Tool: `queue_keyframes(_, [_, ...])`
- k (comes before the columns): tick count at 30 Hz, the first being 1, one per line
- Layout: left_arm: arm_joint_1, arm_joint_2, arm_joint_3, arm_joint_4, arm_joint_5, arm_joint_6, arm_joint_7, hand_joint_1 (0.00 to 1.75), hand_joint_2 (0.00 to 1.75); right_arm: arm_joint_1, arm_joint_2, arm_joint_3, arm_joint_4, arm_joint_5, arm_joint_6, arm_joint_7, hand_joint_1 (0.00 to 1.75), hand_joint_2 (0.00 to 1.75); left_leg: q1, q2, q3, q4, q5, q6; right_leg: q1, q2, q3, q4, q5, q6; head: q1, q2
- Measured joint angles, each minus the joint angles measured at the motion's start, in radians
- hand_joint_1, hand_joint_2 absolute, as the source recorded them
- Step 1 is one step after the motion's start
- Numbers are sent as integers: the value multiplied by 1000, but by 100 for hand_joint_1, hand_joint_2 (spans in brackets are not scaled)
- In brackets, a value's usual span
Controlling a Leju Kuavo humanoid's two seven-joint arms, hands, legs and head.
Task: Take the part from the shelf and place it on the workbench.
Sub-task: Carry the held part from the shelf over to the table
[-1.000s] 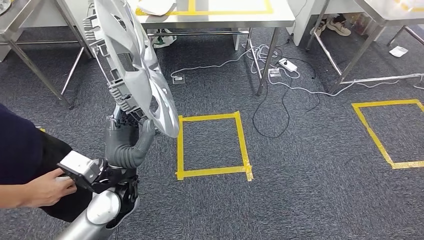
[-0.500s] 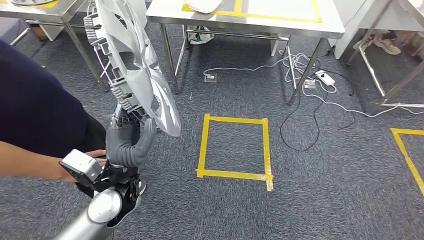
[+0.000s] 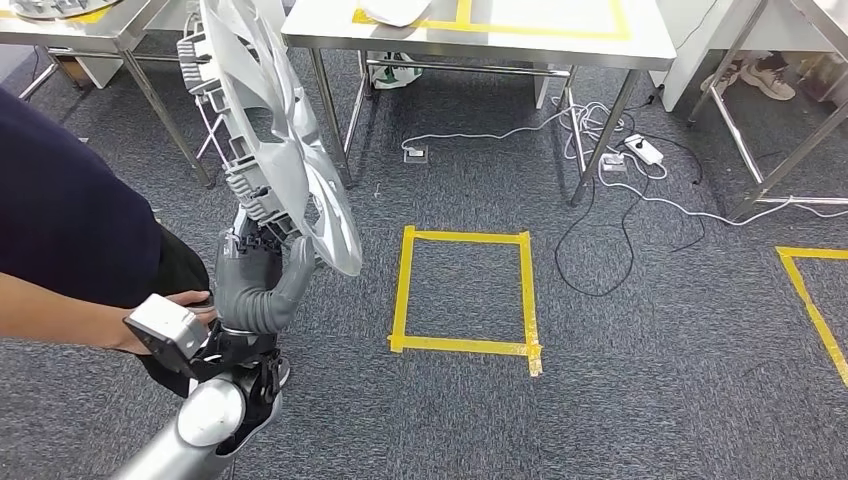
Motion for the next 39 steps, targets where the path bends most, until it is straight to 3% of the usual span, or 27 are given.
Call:
queue_keyframes(3, [-1, -1, -2, 6, 0, 1, 5, 175, 175, 13, 0, 0, 1, -1, 5, 0, 0, 0, -2, -4, 19, -26, -15, 23, -5, -4, 4, 15, 17, 16, 0, 0])
queue_keyframes(5, [-1, -3, -4, 10, 0, 4, 9, 175, 175, 17, 0, 1, 1, 0, 8, 0, 0, 0, 2, -4, 50, -42, -22, 32, -7, -6, -15, 66, -1, 27, 5, 0])
queue_keyframes(8, [0, -4, -5, 16, 1, 11, 12, 175, 175, 25, 0, 1, 2, -1, 12, 0, 0, 0, 4, -1, 75, -43, -29, 30, -17, -6, -114, 226, -83, 36, 12, 0])
queue_keyframes(9, [3, -4, -5, 19, 1, 11, 13, 175, 175, 28, 0, 1, 2, -1, 13, -1, 0, 0, 5, -2, 81, -43, -32, 25, -22, -7, -142, 261, -93, 41, 12, 0])
queue_keyframes(10, [6, -4, -5, 22, 2, 12, 15, 175, 175, 31, 0, 1, 2, -2, 13, -1, 0, 0, 7, -4, 88, -42, -38, 20, -27, -7, -154, 263, -82, 46, 12, 0])
queue_keyframes(11, [8, -4, -5, 25, 2, 12, 16, 175, 175, 33, -1, 1, 2, -2, 13, -1, 0, 0, 11, -6, 97, -41, -46, 14, -32, -8, -148, 228, -52, 52, 12, 0])
queue_keyframes(13, [11, -5, -5, 30, 3, 12, 17, 175, 175, 34, -2, 1, 3, -1, 14, -2, 0, 0, 17, -9, 116, -38, -64, -1, -40, -8, -104, 98, 33, 63, 13, 0])
queue_keyframes(15, [9, -5, -5, 32, 4, 12, 16, 175, 175, 36, -1, 1, 3, 1, 16, -3, 0, 0, 19, -11, 124, -36, -80, -17, -39, -7, -77, 18, 67, 51, 17, 0])
queue_keyframes(17, [9, -5, -5, 33, 4, 12, 16, 175, 175, 38, 0, 1, 3, 2, 17, -3, 0, 0, 20, -13, 126, -34, -85, -30, -35, -6, -72, 11, 56, 25, 17, 0])
queue_keyframes(19, [10, -5, -5, 33, 5, 12, 17, 175, 175, 37, 0, 1, 3, 3, 17, -3, 0, 0, 21, -3, 112, 0, -80, -37, -35, -6, -59, 7, 53, 8, 13, 0])
queue_keyframes(21, [9, -5, -5, 33, 5, 11, 16, 175, 175, 35, -1, 1, 3, 3, 17, -3, 0, 0, 21, 13, 50, 103, -90, -41, -35, -6, -40, -1, 43, -4, 8, 0])
queue_keyframes(23, [9, -5, -6, 33, 5, 11, 16, 175, 175, 35, 0, 1, 3, 3, 17, -3, 0, 0, 21, 18, -39, 225, -139, -42, -33, -6, -20, -4, 27, -11, 4, 0])
queue_keyframes(25, [10, -5, -6, 36, 5, 11, 17, 175, 175, 37, 1, 1, 3, 3, 17, -3, 0, 0, 21, 18, -96, 266, -176, -42, -32, -3, 4, -4, 6, -11, 3, 0])
queue_keyframes(26, [11, -5, -6, 37, 5, 11, 17, 175, 175, 37, 1, 1, 3, 3, 17, -3, 0, 0, 21, 19, -103, 243, -166, -41, -32, -2, 20, -4, -6, -9, 3, 0])
queue_keyframes(27, [11, -5, -6, 39, 5, 11, 17, 175, 175, 37, 1, 1, 3, 3, 17, -3, 0, 0, 21, 19, -97, 194, -132, -39, -32, 0, 36, -4, -19, -6, 3, 0])
queue_keyframes(29, [10, -5, -6, 40, 5, 11, 17, 175, 175, 38, 1, 0, 3, 3, 17, -3, 0, 0, 20, 26, -75, 78, -23, -33, -31, 2, 64, -1, -47, 4, 3, 0])
queue_keyframes(30, [11, -5, -6, 41, 5, 11, 17, 175, 175, 37, 1, 0, 3, 3, 17, -3, 0, 0, 17, 30, -67, 41, 14, -28, -30, 2, 73, 0, -61, 10, 4, 0])
queue_keyframes(31, [11, -5, -6, 41, 5, 11, 18, 175, 175, 36, 1, 1, 3, 2, 17, -3, 0, 0, 14, 32, -63, 24, 32, -21, -30, 2, 82, 1, -72, 18, 5, 0])
queue_keyframes(34, [10, -5, -5, 39, 3, 13, 23, 175, 175, 30, 1, 1, 2, 0, 16, -4, 0, 0, 9, 28, -39, 23, 13, 2, -34, 0, 93, 24, -75, 37, 7, 0])
queue_keyframes(35, [8, -4, -5, 39, 3, 15, 24, 175, 175, 29, 2, 1, 2, -1, 16, -4, 0, 0, 9, 27, -27, 22, 6, 9, -35, -3, 76, 61, -72, 40, 7, 0])
queue_keyframes(37, [4, -4, -4, 37, 1, 18, 24, 175, 175, 28, 3, 1, 2, -6, 17, -6, 0, 0, 6, 27, -3, 21, -13, 20, -34, -7, 1, 182, -92, 44, 10, 0])
queue_keyframes(39, [3, -4, -5, 38, 1, 18, 26, 175, 175, 29, 4, 1, 2, -9, 17, -7, 0, 0, -1, 23, 22, 21, -35, 26, -30, -8, -85, 282, -151, 42, 13, 0])
